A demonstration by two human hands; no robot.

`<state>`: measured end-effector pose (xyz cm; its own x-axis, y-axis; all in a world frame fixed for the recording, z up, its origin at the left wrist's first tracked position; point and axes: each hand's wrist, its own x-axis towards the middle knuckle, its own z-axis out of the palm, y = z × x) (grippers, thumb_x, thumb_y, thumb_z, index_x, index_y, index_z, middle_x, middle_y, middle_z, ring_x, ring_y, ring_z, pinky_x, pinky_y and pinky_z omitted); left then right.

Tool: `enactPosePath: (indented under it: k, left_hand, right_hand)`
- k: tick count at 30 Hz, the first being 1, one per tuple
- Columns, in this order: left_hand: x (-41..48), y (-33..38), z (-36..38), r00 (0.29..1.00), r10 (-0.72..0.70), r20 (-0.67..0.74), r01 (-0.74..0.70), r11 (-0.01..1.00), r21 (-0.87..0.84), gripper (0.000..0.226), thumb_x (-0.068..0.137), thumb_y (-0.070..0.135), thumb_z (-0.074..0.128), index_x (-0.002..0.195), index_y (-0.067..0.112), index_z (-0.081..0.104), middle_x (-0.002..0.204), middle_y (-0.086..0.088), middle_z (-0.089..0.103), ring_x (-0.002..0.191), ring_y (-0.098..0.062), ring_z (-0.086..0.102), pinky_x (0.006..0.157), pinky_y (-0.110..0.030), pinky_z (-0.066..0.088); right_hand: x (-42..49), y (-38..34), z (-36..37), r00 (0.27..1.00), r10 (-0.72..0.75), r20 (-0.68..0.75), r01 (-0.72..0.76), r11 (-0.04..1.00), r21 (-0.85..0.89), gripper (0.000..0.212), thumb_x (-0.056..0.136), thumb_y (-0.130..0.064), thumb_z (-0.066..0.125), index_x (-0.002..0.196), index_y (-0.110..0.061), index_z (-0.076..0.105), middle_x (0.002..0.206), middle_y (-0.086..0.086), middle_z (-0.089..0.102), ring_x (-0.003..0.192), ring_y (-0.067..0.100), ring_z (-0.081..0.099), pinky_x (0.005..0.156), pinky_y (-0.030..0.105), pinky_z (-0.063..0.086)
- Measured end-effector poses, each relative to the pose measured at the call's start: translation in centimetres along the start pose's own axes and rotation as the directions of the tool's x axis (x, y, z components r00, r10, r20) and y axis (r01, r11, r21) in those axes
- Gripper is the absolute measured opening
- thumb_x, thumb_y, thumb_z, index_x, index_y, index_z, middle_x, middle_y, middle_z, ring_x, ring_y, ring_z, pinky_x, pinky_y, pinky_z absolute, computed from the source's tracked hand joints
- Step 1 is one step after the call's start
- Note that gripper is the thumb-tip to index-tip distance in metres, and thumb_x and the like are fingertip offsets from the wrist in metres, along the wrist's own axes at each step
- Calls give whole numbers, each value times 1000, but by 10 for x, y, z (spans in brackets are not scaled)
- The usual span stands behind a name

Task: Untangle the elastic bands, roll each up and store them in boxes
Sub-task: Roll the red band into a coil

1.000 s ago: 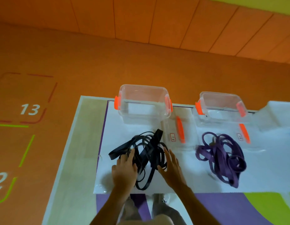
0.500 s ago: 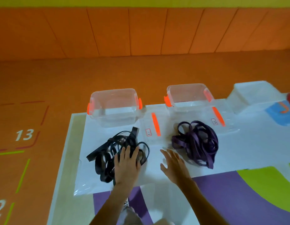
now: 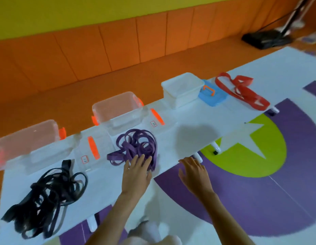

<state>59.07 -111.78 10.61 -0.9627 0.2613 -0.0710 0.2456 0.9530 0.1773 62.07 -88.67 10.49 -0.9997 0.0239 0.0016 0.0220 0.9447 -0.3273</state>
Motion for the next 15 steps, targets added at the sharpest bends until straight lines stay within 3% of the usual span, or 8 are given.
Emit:
enactPosePath:
  k: [5, 9, 12, 15]
  left_hand:
    - [64, 78, 8, 986, 162, 46, -164, 986, 34, 56, 103, 35, 55, 158, 31, 43, 162, 4, 46, 153, -24, 37, 123, -48, 31]
    - [122, 135, 22, 967, 246, 74, -247, 969, 9, 60, 99, 31, 61, 157, 30, 45, 155, 1, 55, 147, -27, 47, 120, -50, 37]
    - [168, 175, 37, 950, 293, 105, -294, 956, 1, 58, 103, 34, 55, 159, 32, 41, 159, 4, 49, 152, -25, 40, 124, -48, 31]
    - [211, 215, 45, 939, 326, 109, -323, 945, -45, 54, 102, 34, 55, 156, 31, 47, 155, 4, 54, 148, -23, 45, 122, -46, 33]
  right_hand:
    - [22, 83, -25, 983, 184, 29, -184, 983, -18, 30, 101, -31, 59, 129, -24, 68, 130, -2, 67, 121, 26, 61, 94, 41, 49]
    - [55, 144, -47, 961, 277, 24, -276, 961, -34, 27, 101, -30, 59, 125, -25, 69, 125, -2, 68, 117, 27, 63, 89, 38, 46]
    - [85, 187, -63, 944, 329, 23, -327, 942, -74, 36, 101, -34, 57, 136, -27, 61, 126, -2, 67, 118, 26, 63, 90, 39, 48]
    - [109, 227, -79, 926, 377, 25, -374, 924, -77, 41, 102, -34, 57, 143, -28, 56, 131, -3, 65, 120, 25, 61, 91, 39, 48]
